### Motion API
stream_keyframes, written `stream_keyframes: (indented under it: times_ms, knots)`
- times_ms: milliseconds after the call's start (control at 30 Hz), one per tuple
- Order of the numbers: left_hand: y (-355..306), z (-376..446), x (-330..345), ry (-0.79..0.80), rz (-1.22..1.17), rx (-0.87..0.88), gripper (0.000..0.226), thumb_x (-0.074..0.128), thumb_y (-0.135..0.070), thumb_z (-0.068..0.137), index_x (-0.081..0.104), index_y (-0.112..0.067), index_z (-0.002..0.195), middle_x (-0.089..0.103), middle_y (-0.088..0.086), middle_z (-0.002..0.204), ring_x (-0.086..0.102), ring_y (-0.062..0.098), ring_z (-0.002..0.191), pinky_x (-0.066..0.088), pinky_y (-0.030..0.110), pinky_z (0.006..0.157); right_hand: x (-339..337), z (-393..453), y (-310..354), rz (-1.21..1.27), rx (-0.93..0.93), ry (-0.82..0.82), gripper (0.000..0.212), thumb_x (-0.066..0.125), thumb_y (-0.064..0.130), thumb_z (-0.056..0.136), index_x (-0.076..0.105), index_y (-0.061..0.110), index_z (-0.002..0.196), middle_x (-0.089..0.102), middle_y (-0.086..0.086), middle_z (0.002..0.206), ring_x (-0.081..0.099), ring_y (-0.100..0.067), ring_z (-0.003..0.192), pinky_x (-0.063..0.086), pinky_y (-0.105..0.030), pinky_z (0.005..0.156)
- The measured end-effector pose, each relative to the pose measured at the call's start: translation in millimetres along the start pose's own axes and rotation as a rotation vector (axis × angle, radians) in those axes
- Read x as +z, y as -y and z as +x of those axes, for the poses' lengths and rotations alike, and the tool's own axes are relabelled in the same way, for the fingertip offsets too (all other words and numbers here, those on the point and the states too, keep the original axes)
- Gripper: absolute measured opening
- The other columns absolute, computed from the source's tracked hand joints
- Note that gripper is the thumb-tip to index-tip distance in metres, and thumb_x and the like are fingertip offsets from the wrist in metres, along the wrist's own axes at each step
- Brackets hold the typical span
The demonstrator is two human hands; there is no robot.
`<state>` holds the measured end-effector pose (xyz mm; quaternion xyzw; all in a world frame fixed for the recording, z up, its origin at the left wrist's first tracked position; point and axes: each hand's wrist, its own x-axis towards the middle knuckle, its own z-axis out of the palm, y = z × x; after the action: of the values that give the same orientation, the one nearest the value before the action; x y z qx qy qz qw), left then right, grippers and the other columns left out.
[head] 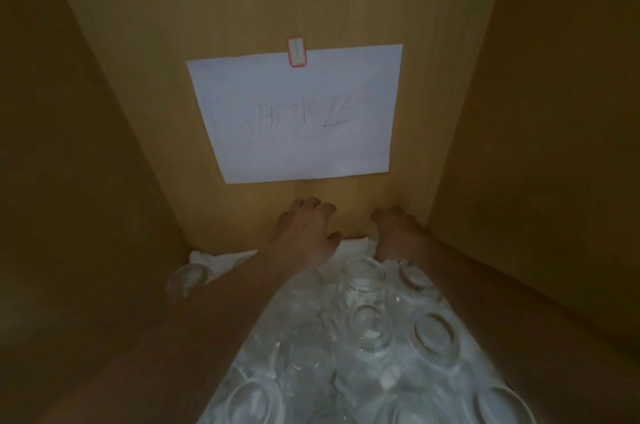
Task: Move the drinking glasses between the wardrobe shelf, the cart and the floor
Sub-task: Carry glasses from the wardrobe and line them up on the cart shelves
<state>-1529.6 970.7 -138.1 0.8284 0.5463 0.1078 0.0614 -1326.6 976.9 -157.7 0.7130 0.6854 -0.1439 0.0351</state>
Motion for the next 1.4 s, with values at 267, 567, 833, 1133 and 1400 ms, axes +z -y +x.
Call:
stream_keyframes:
  times_ms: [267,567,833,1133,1400]
  knots:
    - [22,-8,-22,-0.002,-0.014,-0.083,0.062,0.059,-0.047,0.095,0.045,-0.021,0.149,0.044,0.007,0.151,0.037,0.029,0.138,0.042,0.045,0.108,-7,-8,6,-0.044,-0.087,-0.097,0.054,0.076,0.002,0.075,0.059,0.009,0.126,0.055,-0.014,0.118,0.061,-0.028,0.100,0.060,-0.037,0.079]
    - [26,-46,-62,-0.017,0.014,-0.105,0.063,0.057,-0.046,0.096,0.041,-0.021,0.151,0.034,0.010,0.159,0.028,0.029,0.145,0.039,0.045,0.111,-52,-54,41,0.037,-0.158,-0.330,0.063,0.072,0.009,0.080,0.051,0.025,0.137,0.044,-0.011,0.130,0.051,-0.032,0.115,0.053,-0.037,0.089]
    - [62,-92,-100,-0.106,0.098,-0.149,0.059,0.060,-0.034,0.090,0.047,-0.021,0.146,0.047,0.008,0.145,0.040,0.032,0.135,0.045,0.046,0.102,-87,-90,101,0.420,-0.266,-0.522,0.086,0.095,0.019,0.060,0.055,0.028,0.136,0.053,-0.006,0.121,0.049,-0.015,0.095,0.042,-0.024,0.076]
    - [120,-118,-81,0.098,0.013,-0.383,0.066,0.071,-0.026,0.077,0.053,-0.018,0.141,0.053,0.011,0.135,0.056,0.031,0.121,0.055,0.042,0.094,-75,-103,143,1.589,-0.135,-0.282,0.057,0.092,0.009,0.069,0.062,0.022,0.116,0.066,-0.008,0.120,0.074,-0.026,0.093,0.063,-0.050,0.077]
    - [142,-113,-38,0.222,-0.110,-0.418,0.052,0.080,-0.032,0.077,0.064,-0.018,0.125,0.059,0.005,0.127,0.060,0.025,0.112,0.055,0.039,0.093,-52,-77,141,1.856,-0.224,0.119,0.049,0.080,0.014,0.078,0.066,0.002,0.123,0.072,-0.014,0.119,0.070,-0.031,0.107,0.061,-0.043,0.076]
